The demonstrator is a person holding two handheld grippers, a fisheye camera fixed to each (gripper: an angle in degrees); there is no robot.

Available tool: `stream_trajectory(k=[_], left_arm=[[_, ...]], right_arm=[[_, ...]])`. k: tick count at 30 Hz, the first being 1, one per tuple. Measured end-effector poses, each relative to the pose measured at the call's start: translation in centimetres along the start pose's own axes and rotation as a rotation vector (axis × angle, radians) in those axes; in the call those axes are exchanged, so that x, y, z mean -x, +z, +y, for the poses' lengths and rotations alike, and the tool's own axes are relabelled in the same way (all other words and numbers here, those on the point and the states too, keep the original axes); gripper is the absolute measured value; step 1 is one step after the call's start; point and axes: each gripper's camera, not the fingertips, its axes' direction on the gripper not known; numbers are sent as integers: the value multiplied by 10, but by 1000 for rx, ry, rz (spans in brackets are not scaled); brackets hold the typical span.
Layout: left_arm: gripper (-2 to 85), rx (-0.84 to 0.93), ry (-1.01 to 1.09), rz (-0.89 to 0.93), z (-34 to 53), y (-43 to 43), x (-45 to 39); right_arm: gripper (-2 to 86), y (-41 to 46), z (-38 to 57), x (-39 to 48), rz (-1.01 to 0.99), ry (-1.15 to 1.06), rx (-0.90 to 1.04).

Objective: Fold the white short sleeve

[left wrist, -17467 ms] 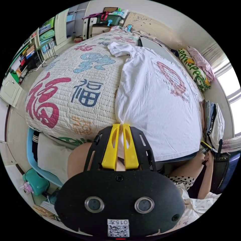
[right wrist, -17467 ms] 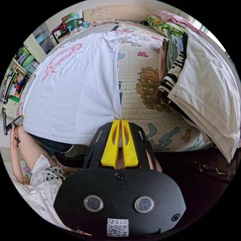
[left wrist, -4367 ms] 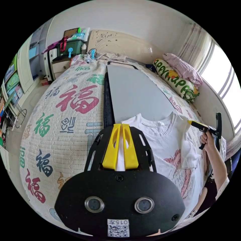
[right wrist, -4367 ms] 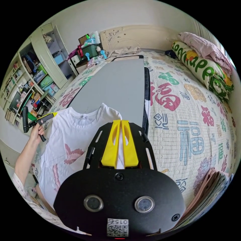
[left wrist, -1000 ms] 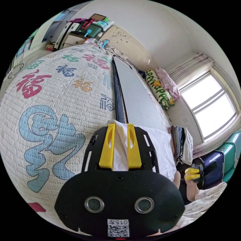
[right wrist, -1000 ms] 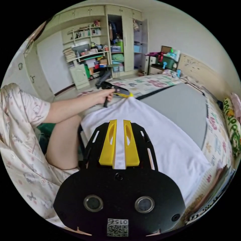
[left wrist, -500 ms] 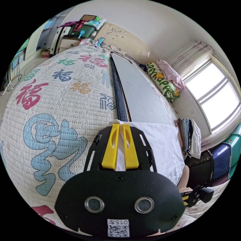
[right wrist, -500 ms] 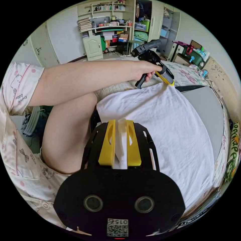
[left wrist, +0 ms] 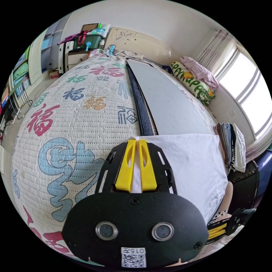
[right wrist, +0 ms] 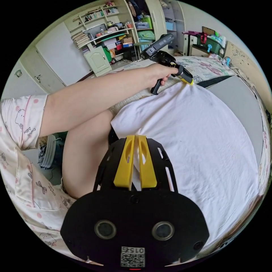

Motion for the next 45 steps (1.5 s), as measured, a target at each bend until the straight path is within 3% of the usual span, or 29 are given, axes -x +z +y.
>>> stream_trajectory(k=[9,14,18,22,28,38,45], left_arm=[[39,-99,169,-166,-45,-127,-61],[17,-302,277,48,-48,-220,-135],[11,-294,406,133,-75,-237,-227],[16,-197,487,324,-113,-219,-327],[44,-30,554,351,-216,-178,-462],[75,127,592,211,-433,-71,-688],[82,273,530,97,-543,29,-775]], right_arm=[[41,-117,47,29,-93,38,-103],[29,-208,92,6,-41,270,-211],[39,-270,120,-18,13,503,-325],[53,-342,148,-33,101,766,-526],[68,-400,142,-38,92,894,-582],[87,-451,84,-37,-84,939,-620],[82,-490,40,-24,-121,915,-639]])
